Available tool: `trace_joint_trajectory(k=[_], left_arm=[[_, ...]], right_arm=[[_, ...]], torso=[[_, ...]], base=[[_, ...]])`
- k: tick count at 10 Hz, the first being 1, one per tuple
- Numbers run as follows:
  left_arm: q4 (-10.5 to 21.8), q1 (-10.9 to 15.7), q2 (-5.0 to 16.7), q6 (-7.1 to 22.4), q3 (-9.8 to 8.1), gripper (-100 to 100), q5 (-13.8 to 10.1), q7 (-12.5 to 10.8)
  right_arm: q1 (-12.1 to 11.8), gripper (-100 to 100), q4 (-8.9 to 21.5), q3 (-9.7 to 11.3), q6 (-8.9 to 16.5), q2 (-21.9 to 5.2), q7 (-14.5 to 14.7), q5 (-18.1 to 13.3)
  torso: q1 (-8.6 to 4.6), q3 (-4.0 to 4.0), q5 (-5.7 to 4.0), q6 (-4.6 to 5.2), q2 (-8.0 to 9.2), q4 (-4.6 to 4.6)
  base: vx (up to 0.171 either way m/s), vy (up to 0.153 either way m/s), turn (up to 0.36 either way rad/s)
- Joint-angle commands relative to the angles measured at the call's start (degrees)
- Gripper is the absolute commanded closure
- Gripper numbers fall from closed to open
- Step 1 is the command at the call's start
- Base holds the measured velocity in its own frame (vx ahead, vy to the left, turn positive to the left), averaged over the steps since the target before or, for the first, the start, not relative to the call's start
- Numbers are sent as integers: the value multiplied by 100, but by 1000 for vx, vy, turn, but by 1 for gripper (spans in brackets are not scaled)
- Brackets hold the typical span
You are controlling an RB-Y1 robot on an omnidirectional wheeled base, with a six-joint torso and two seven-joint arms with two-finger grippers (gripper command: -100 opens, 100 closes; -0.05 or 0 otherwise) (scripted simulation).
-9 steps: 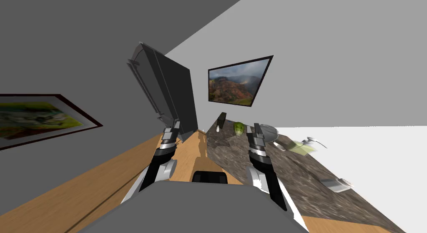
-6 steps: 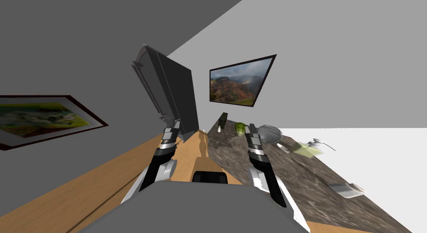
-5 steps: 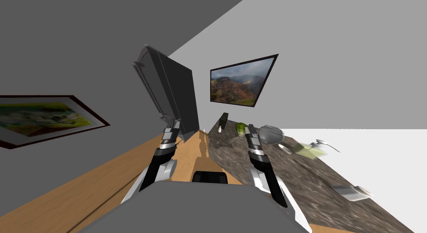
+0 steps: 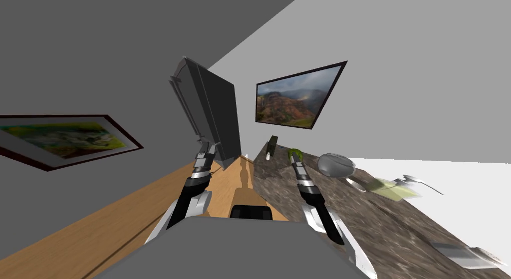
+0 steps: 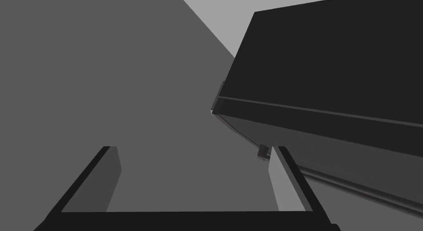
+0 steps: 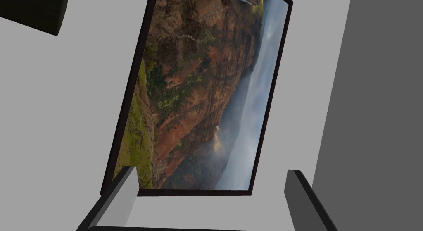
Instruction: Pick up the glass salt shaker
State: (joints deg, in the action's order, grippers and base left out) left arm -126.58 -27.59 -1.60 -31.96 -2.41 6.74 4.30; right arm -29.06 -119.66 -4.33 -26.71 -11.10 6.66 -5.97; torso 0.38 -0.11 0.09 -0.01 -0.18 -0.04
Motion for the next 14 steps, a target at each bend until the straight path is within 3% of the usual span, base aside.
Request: trace_joint_trajectory(k=[1, 4, 9, 14], left_arm=[[0, 0, 0, 0, 0, 0, 0, 0], [0, 0, 0, 0, 0, 0, 0, 0], [0, 0, 0, 0, 0, 0, 0, 0], [0, 0, 0, 0, -1, 0, 0, 0]], right_arm=[[20, -100, 167, 4, 136, -157, 102, -126], [51, -100, 524, -23, 321, -469, 255, -327], [124, -100, 1348, -83, 742, -1214, 600, -781], [168, -100, 1860, -122, 1006, -1745, 817, -1067]], torso=[[0, 0, 0, 0, 0, 0], [-1, 5, 0, 1, 9, 2], [4, 0, 2, 2, 1, 0], [-10, 5, -1, 2, 10, 2]], base=[[48, 93, 71], [27, 94, 71], [51, 117, 100], [38, 79, 72]])
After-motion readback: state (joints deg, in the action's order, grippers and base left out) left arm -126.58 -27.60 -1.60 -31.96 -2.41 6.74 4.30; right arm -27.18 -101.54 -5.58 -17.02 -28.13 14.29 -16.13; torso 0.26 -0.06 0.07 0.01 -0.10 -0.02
